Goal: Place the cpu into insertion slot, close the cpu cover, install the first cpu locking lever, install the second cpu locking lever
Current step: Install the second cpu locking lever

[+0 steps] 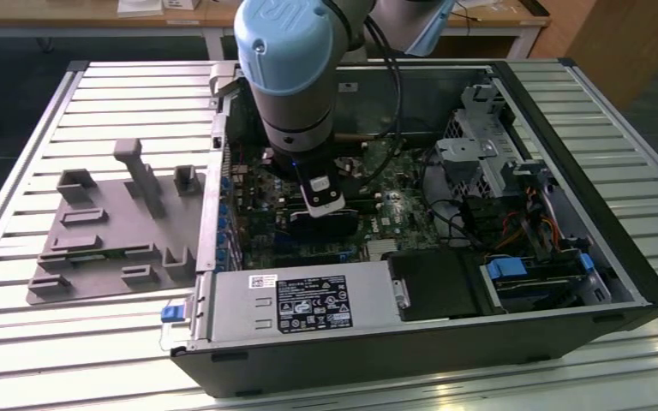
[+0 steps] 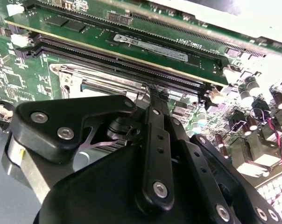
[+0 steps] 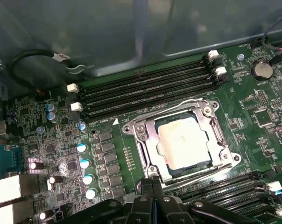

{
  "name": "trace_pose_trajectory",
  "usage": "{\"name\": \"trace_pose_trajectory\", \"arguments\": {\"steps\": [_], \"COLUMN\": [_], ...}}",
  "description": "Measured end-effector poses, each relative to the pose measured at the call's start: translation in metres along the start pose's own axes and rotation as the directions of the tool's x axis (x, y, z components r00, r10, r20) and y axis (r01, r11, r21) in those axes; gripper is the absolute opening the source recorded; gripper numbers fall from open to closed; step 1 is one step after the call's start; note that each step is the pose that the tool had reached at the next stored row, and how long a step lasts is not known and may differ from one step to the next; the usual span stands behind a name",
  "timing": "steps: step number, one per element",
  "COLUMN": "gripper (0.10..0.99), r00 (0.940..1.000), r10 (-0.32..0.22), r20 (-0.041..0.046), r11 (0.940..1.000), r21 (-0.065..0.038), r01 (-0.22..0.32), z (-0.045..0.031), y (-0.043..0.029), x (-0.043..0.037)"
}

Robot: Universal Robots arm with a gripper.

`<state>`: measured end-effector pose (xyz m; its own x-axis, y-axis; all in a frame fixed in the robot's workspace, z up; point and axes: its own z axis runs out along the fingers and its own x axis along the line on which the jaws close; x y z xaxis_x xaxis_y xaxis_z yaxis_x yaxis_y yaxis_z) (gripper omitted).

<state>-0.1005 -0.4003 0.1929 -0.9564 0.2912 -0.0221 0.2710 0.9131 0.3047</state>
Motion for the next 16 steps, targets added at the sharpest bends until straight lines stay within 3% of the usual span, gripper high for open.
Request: {"name": "trace_pose_trajectory", "arguments": {"steps": [16], "gripper": [0.102], "r00": [1.0000], "r10": [0.000], "r20": [-0.0008], "r11": [1.0000], "r21": [-0.003], "r01": [0.000], "z": [0.0026], "y": [-0.0007], "x": [0.0001]}}
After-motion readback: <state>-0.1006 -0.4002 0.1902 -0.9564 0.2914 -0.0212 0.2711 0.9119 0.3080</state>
